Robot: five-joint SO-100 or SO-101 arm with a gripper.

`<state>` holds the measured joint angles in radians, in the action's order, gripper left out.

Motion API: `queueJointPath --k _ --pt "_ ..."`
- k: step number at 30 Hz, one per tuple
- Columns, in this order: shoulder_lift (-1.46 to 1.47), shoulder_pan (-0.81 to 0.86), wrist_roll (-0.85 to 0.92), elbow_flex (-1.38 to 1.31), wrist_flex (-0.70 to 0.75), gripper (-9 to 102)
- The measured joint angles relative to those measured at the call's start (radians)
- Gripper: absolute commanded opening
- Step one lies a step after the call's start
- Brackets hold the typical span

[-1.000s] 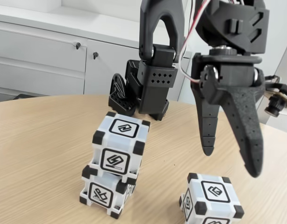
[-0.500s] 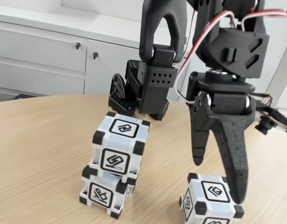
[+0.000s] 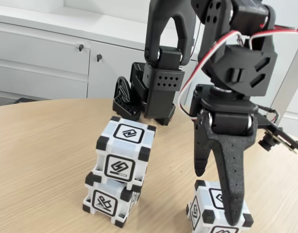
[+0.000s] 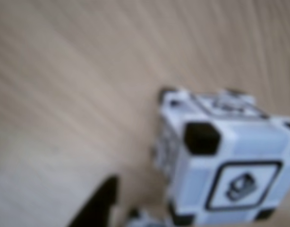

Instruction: Stack cubes from left to right.

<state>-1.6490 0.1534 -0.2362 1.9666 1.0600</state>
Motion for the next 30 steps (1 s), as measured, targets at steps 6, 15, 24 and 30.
queueJointPath --k 6,15,24,30 --pt "0.049 0.0 -0.023 0.0 0.0 49" --pt "0.049 0.0 -0.078 -0.035 0.003 48" --pt "0.06 0.0 -0.08 -0.091 0.003 49" --pt "0.077 0.0 -0.087 -0.091 0.002 50"
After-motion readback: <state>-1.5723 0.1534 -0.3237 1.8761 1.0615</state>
